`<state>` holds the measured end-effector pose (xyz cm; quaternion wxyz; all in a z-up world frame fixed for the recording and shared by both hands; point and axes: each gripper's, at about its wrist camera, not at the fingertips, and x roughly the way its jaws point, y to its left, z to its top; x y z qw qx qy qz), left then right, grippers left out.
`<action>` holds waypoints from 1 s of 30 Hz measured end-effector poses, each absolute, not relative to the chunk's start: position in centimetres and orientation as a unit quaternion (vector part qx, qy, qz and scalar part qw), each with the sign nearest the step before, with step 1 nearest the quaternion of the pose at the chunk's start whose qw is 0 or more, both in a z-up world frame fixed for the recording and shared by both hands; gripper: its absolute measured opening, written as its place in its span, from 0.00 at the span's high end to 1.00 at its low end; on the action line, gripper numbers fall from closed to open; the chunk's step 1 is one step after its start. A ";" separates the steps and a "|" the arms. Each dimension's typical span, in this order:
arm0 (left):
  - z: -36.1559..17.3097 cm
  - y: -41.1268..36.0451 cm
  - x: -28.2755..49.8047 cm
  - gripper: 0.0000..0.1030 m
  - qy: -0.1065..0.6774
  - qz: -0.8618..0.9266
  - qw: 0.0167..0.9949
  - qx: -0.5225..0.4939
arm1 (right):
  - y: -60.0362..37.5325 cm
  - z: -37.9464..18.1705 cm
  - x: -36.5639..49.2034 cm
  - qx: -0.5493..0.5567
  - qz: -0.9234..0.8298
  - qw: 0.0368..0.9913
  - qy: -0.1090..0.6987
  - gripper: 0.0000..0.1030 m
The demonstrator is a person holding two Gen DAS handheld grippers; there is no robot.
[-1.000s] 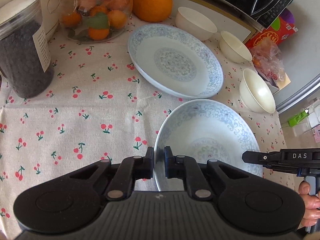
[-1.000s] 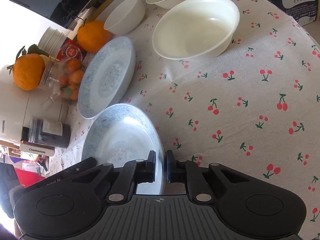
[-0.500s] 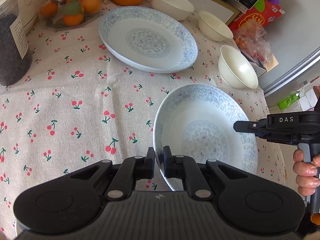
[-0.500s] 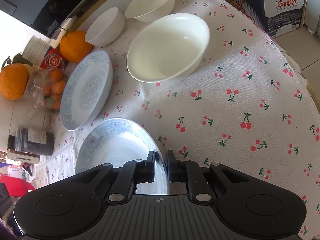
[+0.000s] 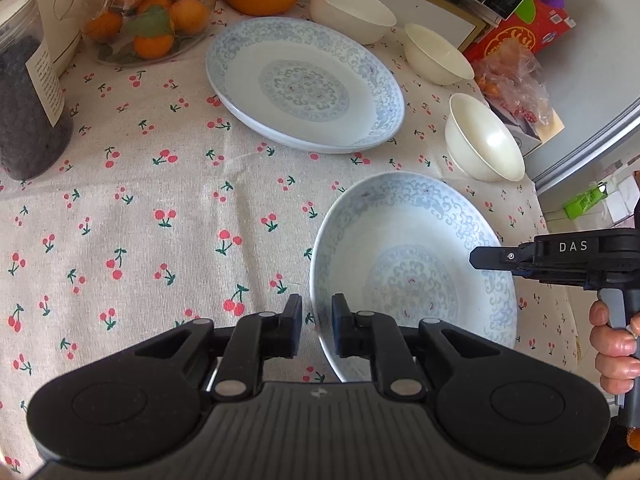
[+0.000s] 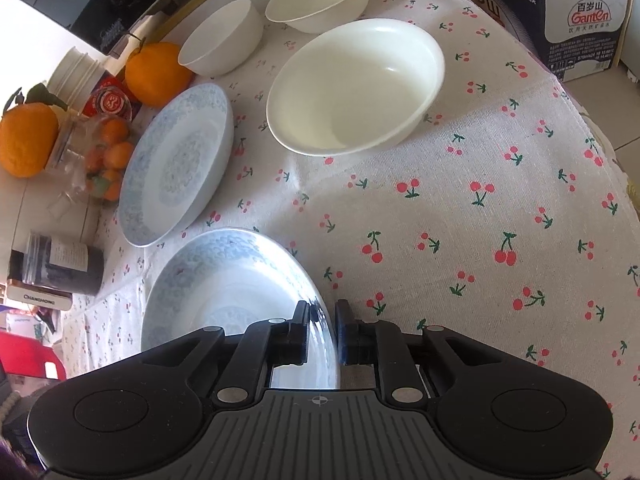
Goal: Organize plates and bowls
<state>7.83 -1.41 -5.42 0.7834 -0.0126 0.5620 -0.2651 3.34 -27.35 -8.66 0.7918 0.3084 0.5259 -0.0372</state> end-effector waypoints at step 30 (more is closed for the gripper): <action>-3.1 -0.9 12.4 0.00 0.510 -0.182 0.839 -0.051 | -26.5 -6.0 7.8 0.362 -0.008 0.814 0.454 0.07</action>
